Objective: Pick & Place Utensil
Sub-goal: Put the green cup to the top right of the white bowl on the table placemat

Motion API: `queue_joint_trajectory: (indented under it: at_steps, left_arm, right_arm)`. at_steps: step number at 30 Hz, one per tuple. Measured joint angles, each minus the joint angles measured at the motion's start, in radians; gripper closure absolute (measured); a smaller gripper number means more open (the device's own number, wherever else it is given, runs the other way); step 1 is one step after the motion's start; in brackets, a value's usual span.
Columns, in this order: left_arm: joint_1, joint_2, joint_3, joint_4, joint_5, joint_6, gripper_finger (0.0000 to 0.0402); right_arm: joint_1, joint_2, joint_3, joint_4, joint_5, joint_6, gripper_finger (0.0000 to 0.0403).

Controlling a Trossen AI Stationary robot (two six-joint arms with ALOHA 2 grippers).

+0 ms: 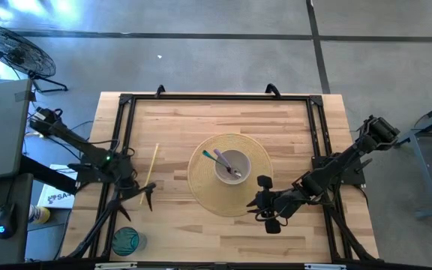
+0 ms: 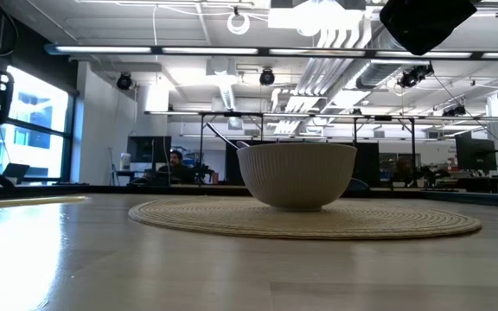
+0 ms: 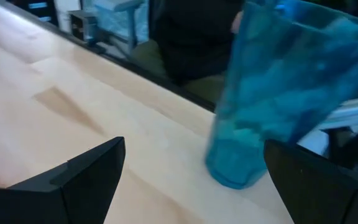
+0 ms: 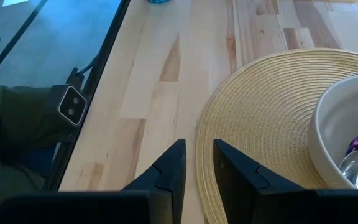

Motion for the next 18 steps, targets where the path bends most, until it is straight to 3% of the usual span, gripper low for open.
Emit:
queue_joint_trajectory:
  at_steps: [11,18]
  left_arm:
    - [-0.198,0.0,0.0,0.02,-0.109,0.01,0.0004]
    - [-0.256,0.032,0.0,0.077,-0.171,0.014,0.0002]
  right_arm:
    - [0.0,0.0,0.0,0.0,0.0,0.0,0.033]
    - [0.0,0.0,0.0,0.0,0.0,0.0,0.033]
